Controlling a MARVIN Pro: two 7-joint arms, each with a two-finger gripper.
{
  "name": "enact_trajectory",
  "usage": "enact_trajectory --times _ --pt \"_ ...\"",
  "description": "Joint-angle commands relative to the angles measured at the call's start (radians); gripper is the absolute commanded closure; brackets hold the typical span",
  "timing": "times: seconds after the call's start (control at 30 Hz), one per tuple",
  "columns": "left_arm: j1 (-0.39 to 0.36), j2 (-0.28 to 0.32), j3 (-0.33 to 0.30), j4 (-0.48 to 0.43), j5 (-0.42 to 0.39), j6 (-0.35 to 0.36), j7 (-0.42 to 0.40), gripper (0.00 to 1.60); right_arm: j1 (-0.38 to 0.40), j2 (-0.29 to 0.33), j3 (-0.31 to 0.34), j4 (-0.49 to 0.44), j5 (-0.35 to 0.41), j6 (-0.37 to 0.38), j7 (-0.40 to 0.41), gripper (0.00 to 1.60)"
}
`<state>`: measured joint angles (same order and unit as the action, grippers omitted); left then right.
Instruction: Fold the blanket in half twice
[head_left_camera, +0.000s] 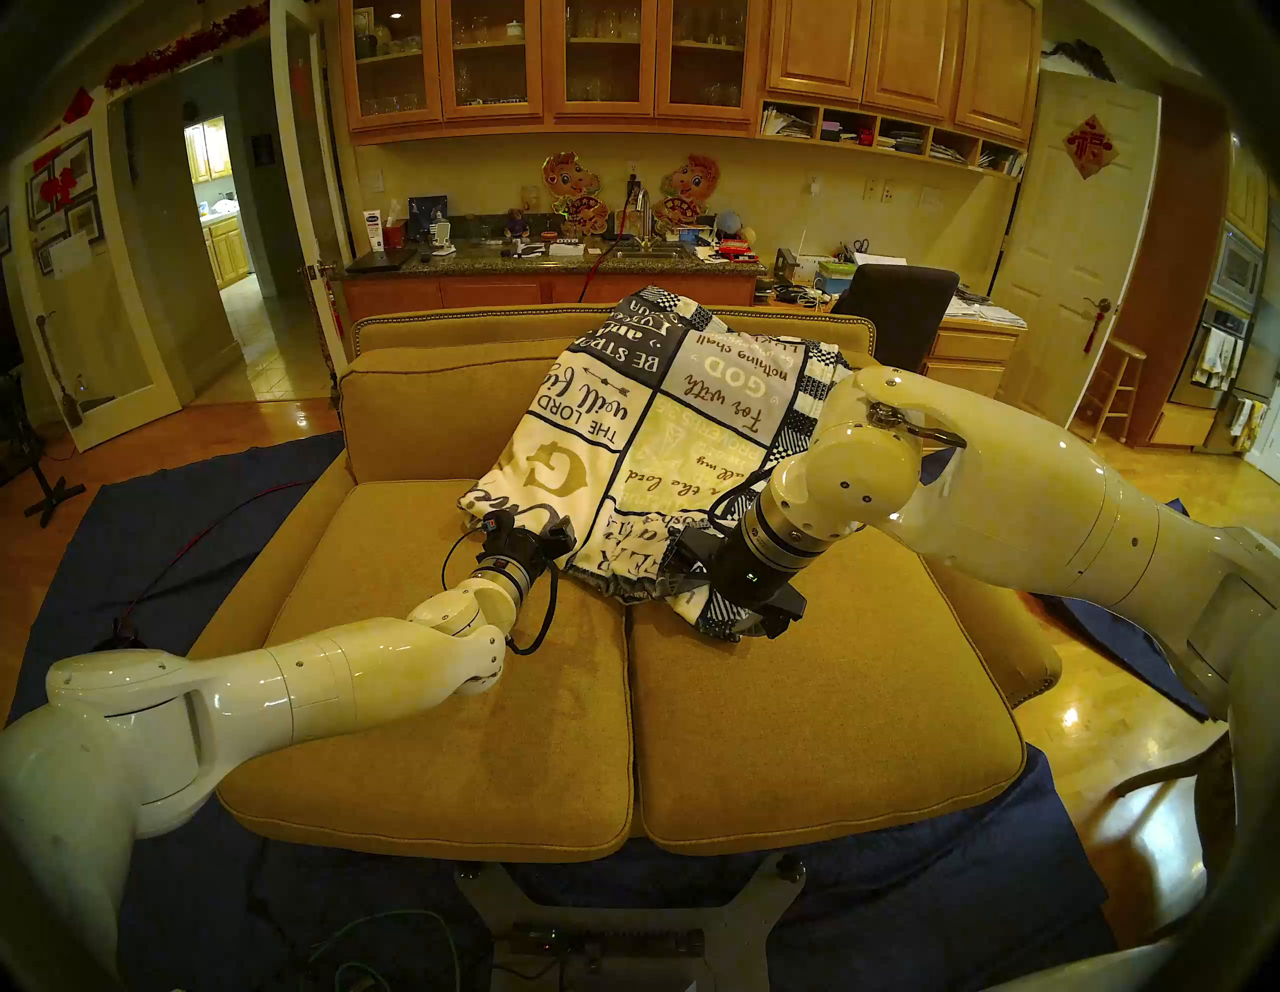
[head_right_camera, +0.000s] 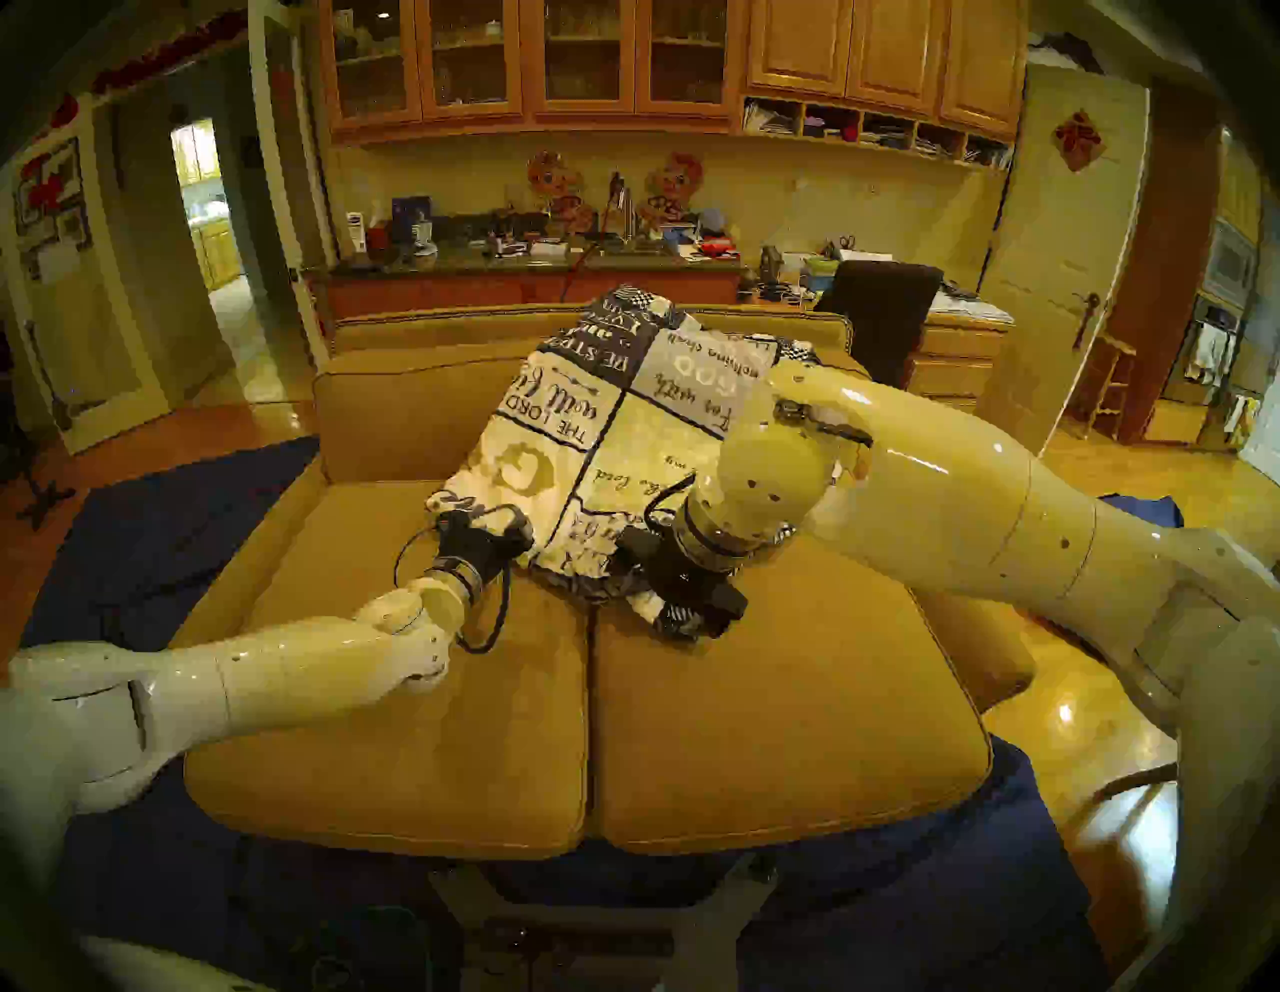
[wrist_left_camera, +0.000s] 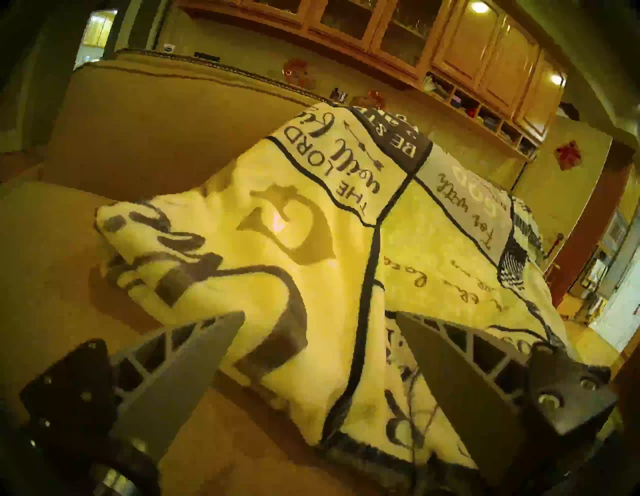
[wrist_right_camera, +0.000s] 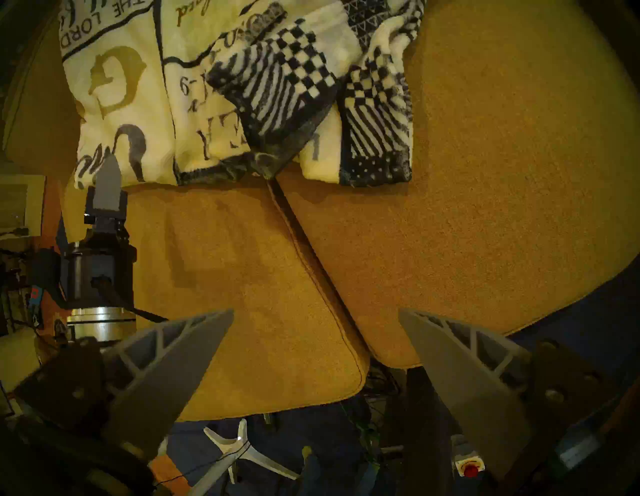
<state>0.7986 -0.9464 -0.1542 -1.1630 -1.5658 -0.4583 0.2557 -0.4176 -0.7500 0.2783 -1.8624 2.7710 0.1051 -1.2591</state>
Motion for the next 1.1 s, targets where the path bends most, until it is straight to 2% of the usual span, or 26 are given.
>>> enact_trajectory --times 0.0,0.23,0.6,0.77,0.83,0.93,1.07 --pt "0.004 -0.08 -0.036 0.105 -0.042 -0.036 -0.12 0.0 0.011 0.001 0.009 -0.002 -0.002 0.001 0.002 0.0" --pt "0.005 -0.164 -0.072 0.226 -0.119 0.0 -0.25 0.0 0.011 0.001 0.009 -0.002 -0.002 0.001 0.002 0.0" --pt "-0.01 -0.213 -0.095 0.211 -0.143 -0.012 -0.293 0.0 0.011 0.001 0.009 -0.002 -0.002 0.001 0.002 0.0" --pt "-0.002 -0.196 -0.086 0.164 -0.137 -0.015 -0.232 0.0 0.011 0.001 0.01 -0.002 -0.002 0.001 0.002 0.0" --pt "0.004 -0.165 -0.078 0.116 -0.126 -0.024 -0.196 0.0 0.011 0.001 0.01 -0.002 -0.003 0.002 0.003 0.0" --pt "-0.009 -0.123 -0.051 0.054 -0.099 0.001 -0.122 0.0 0.011 0.001 0.01 -0.002 -0.003 0.001 0.003 0.0" --pt "-0.017 -0.112 -0.042 0.032 -0.088 0.011 -0.099 0.0 0.011 0.001 0.01 -0.002 -0.003 0.001 0.003 0.0"
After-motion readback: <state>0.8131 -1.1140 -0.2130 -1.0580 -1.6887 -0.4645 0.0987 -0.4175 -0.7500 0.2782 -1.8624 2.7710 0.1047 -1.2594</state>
